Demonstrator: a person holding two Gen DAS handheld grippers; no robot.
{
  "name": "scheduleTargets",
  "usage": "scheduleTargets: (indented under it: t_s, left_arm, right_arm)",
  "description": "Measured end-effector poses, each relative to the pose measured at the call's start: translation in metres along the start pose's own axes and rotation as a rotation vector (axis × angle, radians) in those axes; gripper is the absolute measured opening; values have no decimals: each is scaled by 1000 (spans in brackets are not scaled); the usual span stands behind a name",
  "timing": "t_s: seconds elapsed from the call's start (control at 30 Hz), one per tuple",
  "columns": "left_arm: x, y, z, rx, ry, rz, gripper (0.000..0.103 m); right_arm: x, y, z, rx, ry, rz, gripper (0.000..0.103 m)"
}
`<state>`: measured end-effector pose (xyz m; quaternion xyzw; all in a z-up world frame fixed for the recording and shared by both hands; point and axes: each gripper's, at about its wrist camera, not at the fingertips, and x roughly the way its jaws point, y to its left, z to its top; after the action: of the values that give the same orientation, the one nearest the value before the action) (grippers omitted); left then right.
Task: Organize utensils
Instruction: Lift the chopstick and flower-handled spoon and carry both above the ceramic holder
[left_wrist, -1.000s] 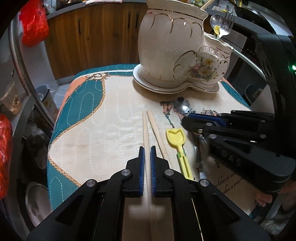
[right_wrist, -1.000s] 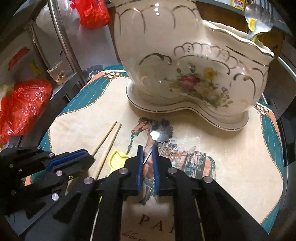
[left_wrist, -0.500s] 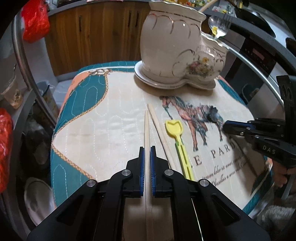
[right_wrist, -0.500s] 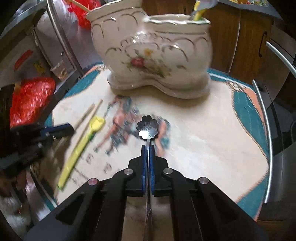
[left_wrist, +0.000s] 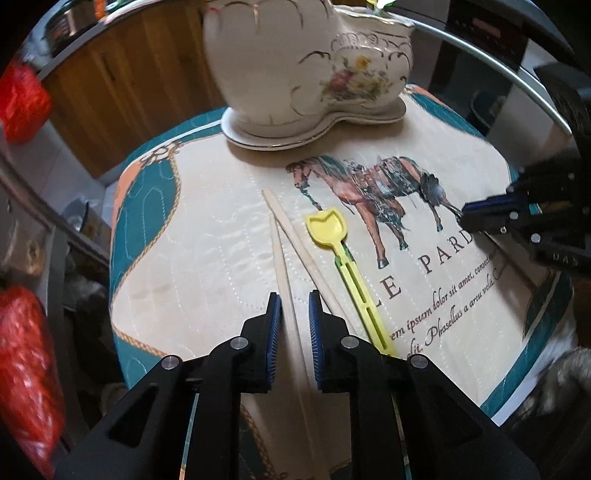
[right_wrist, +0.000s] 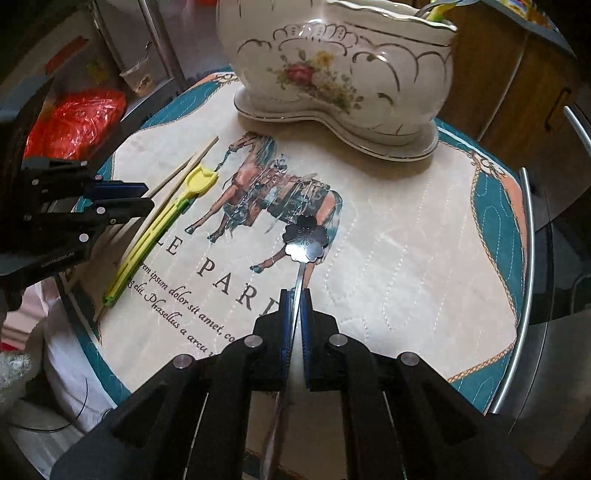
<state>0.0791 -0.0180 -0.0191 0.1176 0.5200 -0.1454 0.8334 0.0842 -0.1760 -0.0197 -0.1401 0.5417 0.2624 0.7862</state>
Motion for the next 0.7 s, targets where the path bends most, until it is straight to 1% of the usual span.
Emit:
scheduleTargets:
  t_s: [0.13, 0.17, 0.2, 0.3, 0.43, 0.47, 0.5, 0.6, 0.63, 0.7]
  left_arm:
    - [3, 2, 6, 21, 3, -8, 15]
    - [3, 2, 6, 20, -6, -2, 10]
    - [2, 1, 5, 21, -16, 6, 8]
    - [1, 4, 1, -9, -48, -3, 7]
    - [-5, 10, -5, -56, -88, -23, 7]
    - [-7, 12, -6, -66, -97, -27, 6]
    - [-12, 16, -6, -82, -115, -31, 6]
    - [-30, 23, -7, -122, -194, -53, 6]
    - [-41, 27, -7, -143, -248, -73, 6]
    - [-55, 33, -5, -166, -316, -93, 7]
  right_arm:
    - [4, 4, 3, -15, -11, -5, 6]
    - [3, 5, 2, -12, -19, -7, 5]
    - [3, 5, 0, -6, -33, -7, 5]
    - [0, 2, -5, 18, -67, -1, 3]
    - [-12, -5, -10, 62, -144, 50, 3]
    - [-15, -6, -11, 66, -156, 52, 3]
    - [-19, -7, -11, 70, -176, 54, 3]
    - [-35, -12, -12, 86, -269, 78, 3]
    - [-40, -13, -11, 91, -298, 84, 3]
    - [-50, -17, -10, 100, -356, 92, 3]
